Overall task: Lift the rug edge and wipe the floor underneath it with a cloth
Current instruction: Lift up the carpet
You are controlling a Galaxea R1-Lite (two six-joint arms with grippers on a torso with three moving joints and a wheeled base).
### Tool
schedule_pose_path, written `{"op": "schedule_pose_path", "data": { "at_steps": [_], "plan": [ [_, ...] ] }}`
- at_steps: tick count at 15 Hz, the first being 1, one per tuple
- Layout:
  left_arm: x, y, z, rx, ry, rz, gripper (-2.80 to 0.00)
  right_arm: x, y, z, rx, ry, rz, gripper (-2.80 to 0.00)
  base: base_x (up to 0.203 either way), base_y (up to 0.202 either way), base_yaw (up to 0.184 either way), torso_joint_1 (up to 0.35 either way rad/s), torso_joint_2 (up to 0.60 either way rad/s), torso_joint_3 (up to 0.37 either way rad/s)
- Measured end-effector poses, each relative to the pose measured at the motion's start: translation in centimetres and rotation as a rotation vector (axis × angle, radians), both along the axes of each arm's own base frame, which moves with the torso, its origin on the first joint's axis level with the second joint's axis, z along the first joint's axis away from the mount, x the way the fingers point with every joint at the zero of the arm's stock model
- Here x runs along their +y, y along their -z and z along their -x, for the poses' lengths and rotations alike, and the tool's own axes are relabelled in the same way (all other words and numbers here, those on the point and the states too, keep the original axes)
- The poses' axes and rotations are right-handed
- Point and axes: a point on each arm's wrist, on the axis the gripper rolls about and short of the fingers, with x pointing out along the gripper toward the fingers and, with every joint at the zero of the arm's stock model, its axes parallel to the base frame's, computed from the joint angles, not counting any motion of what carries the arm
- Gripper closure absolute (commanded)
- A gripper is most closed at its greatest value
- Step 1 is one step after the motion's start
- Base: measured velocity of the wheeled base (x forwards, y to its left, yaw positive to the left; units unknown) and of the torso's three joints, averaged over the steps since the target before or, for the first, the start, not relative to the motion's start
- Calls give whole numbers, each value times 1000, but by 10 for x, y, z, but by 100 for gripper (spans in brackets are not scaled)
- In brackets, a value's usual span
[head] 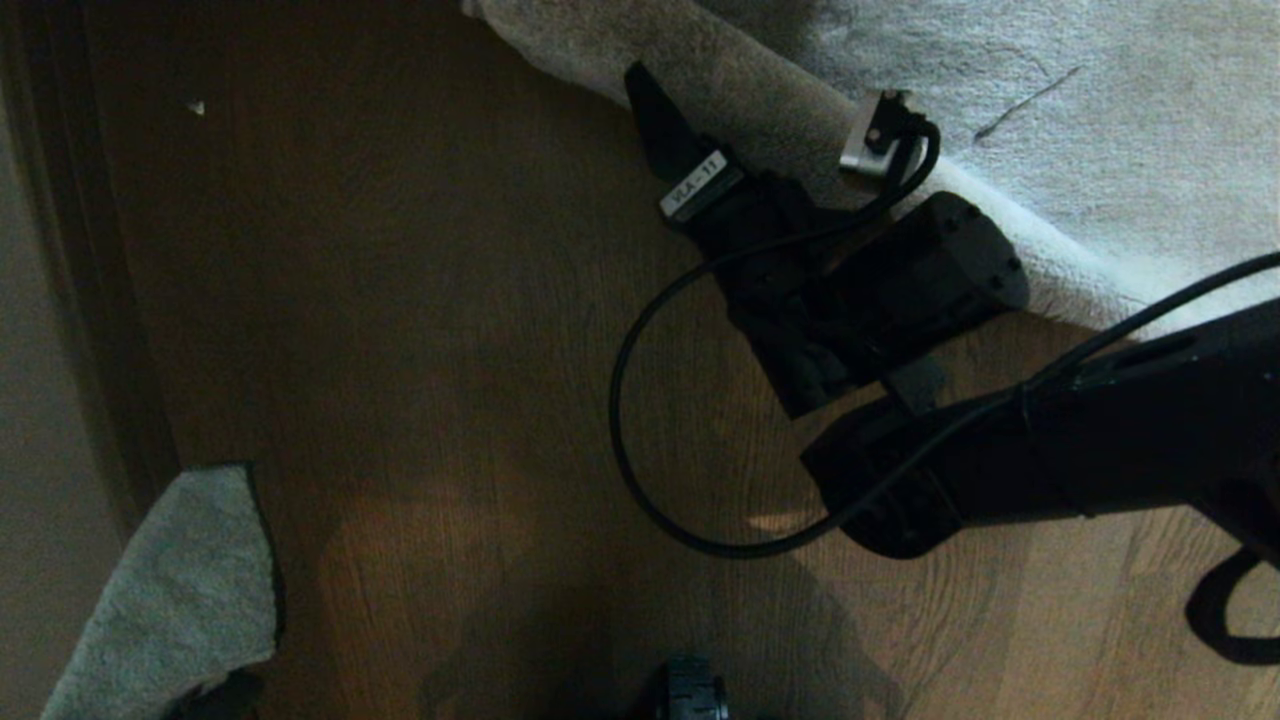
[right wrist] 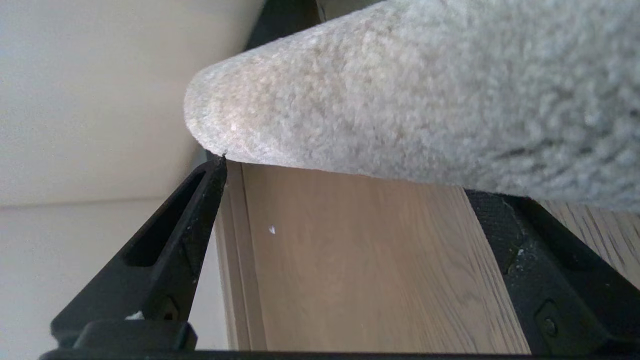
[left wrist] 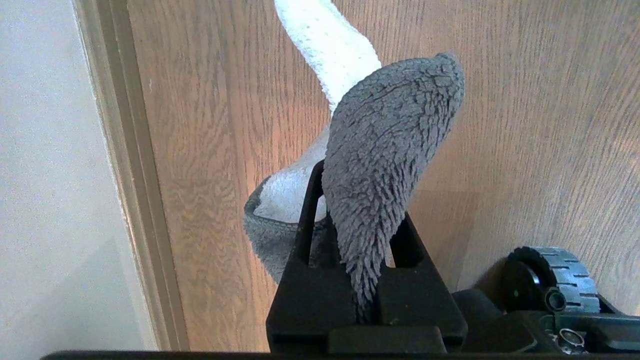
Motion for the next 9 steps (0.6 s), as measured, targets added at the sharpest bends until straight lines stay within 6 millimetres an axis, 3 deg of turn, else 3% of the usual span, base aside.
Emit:
{"op": "schedule_pose_path", "data": {
  "at_steps": [9],
  "plan": [
    [0,0,0,0,0,0,0,-4,54,-21,82,135,199,-280,0,0,0,0,0,0]
  ]
}}
